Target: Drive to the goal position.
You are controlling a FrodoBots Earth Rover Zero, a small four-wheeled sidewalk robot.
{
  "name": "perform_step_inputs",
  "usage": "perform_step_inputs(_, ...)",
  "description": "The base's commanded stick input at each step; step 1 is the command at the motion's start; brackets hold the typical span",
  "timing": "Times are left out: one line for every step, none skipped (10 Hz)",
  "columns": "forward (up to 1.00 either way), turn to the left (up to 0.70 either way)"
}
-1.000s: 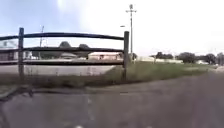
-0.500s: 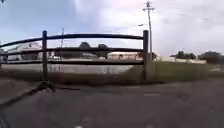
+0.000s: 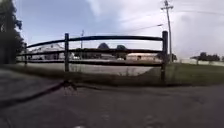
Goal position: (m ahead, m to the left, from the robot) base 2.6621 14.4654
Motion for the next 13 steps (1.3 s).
perform_step_inputs(0.05,0.70)
perform_step_inputs(0.05,0.70)
perform_step_inputs(0.05,0.70)
perform_step_inputs(0.05,0.70)
perform_step_inputs(0.05,0.70)
perform_step_inputs(0.05,0.70)
perform_step_inputs(0.05,0.70)
perform_step_inputs(0.05,0.70)
perform_step_inputs(0.05,0.70)
perform_step_inputs(0.05,0.70)
perform_step_inputs(0.05,0.70)
perform_step_inputs(0.05,0.70)
perform_step_inputs(0.05,0.70)
